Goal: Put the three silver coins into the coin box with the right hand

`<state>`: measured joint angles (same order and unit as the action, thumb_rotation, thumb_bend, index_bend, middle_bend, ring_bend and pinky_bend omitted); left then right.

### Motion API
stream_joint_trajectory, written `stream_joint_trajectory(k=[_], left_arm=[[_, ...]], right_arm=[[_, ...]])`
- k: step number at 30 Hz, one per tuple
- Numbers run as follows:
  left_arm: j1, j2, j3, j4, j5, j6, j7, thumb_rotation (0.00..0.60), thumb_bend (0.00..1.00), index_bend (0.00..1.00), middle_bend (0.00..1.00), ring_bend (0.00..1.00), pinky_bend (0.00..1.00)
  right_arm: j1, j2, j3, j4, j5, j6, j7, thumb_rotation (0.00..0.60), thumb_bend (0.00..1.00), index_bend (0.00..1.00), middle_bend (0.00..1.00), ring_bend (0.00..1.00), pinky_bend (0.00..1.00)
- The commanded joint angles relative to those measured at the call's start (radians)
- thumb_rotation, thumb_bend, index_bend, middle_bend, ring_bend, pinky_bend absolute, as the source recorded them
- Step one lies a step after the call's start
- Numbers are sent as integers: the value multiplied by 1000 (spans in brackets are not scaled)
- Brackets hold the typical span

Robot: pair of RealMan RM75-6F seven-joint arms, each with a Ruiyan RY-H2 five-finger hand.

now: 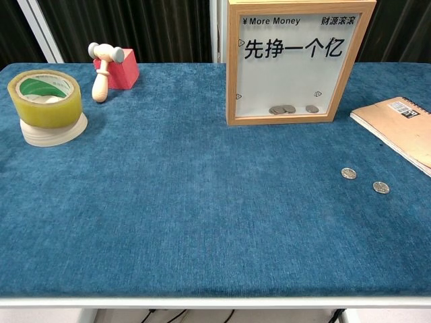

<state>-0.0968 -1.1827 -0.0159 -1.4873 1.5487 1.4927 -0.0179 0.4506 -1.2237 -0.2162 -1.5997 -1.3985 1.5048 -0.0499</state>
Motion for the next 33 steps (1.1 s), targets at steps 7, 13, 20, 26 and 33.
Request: stream_joint_trajectory(k=[7,13,20,26,33], left_arm=[[0,-3,5,-6,0,-5,15,600,0,60,8,0,0],[-1,-10,5,12,-9,-14,-1,600,0,60,8,0,0],[2,-17,8,37,-17,-23,-28,600,0,60,8,0,0],[2,-21,9,51,-18,-24,-41,600,0,60,8,0,0],[2,-20,10,53,-13,-21,-47,600,0,60,8,0,0]], right_arm=[[-161,-191,29,212,-80,47,-5,600,245,0,0,0,0],[-153,-186,67,187,-63,-39,-10,600,246,103,0,0,0],[-115,-164,99,130,-24,-187,-42,600,282,228,0,0,0],[-104,-173,124,115,-14,-242,-71,600,283,285,0,0,0],[-107,-188,142,121,-1,-281,-88,600,308,304,0,0,0]])
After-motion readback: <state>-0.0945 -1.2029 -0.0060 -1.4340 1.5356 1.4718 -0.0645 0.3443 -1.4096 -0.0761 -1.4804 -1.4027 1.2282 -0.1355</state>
